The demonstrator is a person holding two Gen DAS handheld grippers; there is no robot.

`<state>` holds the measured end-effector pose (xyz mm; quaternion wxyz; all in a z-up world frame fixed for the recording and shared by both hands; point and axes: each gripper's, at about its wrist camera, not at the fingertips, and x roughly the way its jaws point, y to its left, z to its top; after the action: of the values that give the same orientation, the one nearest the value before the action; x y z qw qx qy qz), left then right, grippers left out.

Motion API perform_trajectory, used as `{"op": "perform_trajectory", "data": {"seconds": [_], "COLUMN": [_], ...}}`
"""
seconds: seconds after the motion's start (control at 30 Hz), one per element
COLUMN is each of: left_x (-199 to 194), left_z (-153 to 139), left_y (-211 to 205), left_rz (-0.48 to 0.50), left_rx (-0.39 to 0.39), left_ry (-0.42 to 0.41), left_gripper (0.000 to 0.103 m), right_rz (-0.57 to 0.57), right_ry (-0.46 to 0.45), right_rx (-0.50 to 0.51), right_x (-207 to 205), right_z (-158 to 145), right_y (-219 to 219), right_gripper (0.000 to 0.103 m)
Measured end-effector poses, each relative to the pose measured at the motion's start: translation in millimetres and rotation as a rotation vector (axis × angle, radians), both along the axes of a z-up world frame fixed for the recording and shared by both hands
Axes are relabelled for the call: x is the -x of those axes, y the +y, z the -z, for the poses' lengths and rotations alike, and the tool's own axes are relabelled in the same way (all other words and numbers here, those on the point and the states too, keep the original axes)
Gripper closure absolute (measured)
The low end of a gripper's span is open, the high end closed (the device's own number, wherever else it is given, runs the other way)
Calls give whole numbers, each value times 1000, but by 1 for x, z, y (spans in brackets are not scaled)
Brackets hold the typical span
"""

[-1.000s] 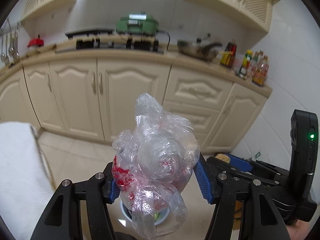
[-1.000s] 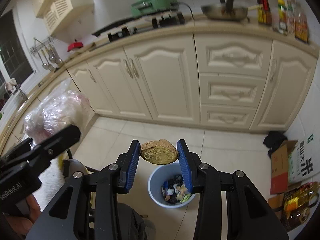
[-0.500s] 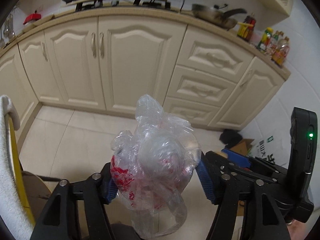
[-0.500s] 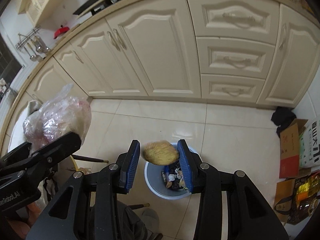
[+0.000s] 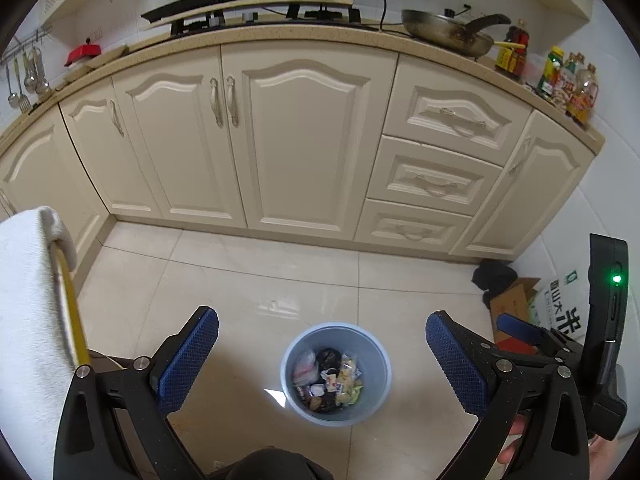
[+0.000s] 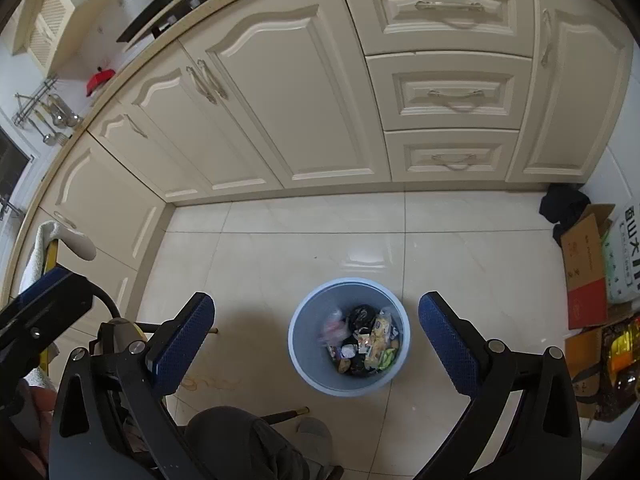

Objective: Collect trash

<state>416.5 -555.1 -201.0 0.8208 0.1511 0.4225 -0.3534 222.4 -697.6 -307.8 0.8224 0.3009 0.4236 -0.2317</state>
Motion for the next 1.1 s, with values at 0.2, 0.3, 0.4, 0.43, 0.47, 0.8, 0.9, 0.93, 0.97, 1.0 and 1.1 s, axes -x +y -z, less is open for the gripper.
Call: {"op": "perform_trajectory", "data": {"seconds": [0.2,0.3,0.4,0.43,0.47,0.8,0.9,0.93,0.97,1.0,1.1], "left_x": [21,35,52,59,64,146,176,185,195,206,238], "left_z": [-19,-36,-59,-69,-76,-146,-160,-166,-168,-172,-179], "left_y": [27,45,72,82,94,249,300,320,332,347,393], "left_rz": [-12,-17,-27,-30,-35,-137,-192,-217,-232,-252,-313], "left_rx": [41,78,123,139,151,268,291,298,300,301,303], "left_ry": [-27,-53,-95,-113,-129,-294,-337,-353,-363,-376,-404], "left_gripper": [1,1,1,1,1,1,1,1,1,1,1], "right_rz": [0,4,1,-3,-7,-143,-195,-219,-232,-249,-302], "right_ry": [-24,-47,-85,-102,-111,-256,-297,-316,-324,-336,-367], "right_rx": [36,59,90,107,116,228,255,263,267,274,294], "right_x": [3,7,12,14,14,9,7,5,5,5,3], "right_z": [-23,-40,-66,-80,-87,-183,-208,-217,-222,-228,-245], "right_y": [13,22,34,41,45,144,182,198,206,218,258], "right_gripper": [0,0,0,0,0,0,0,0,0,0,0]}}
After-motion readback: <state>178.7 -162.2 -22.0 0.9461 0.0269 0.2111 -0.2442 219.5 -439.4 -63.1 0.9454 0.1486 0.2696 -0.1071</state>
